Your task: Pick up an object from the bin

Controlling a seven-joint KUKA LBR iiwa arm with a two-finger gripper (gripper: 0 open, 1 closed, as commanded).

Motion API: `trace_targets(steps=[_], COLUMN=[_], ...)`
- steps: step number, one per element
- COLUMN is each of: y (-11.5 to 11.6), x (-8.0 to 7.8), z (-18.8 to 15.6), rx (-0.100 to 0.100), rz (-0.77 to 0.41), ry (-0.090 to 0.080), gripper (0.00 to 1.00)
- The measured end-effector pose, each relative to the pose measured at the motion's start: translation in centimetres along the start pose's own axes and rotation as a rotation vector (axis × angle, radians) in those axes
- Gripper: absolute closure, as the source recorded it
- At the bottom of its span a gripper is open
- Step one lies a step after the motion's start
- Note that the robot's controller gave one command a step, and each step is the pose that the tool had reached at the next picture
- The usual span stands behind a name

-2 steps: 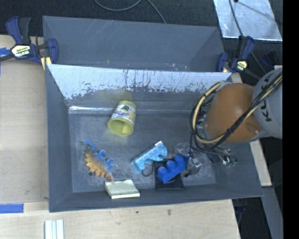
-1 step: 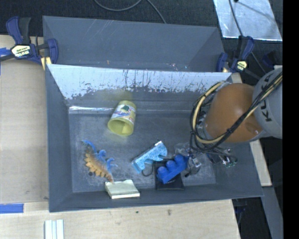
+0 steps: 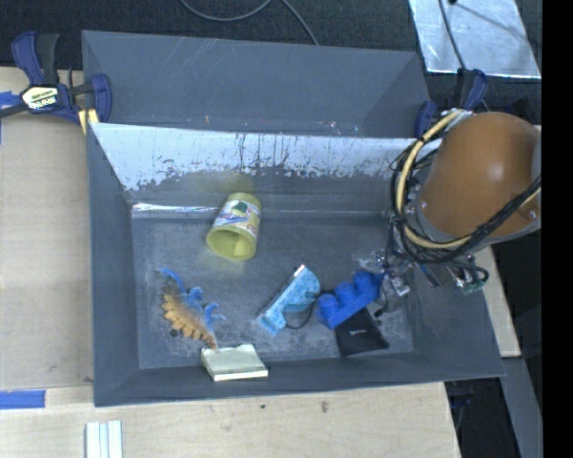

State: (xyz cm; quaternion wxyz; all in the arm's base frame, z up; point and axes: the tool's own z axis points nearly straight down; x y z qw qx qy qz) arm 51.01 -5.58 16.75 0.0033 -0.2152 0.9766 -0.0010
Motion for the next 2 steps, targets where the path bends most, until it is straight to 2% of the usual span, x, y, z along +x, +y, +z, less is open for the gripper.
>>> trace_targets(steps=[1,2], y=[0.0,0.0], x=[0.0,0.3], z=[0.0,-4.4], rx=[0.0,-0.004], rz=[0.0,0.005], ry=[0.0,0.006], gripper=[1.0,1.0])
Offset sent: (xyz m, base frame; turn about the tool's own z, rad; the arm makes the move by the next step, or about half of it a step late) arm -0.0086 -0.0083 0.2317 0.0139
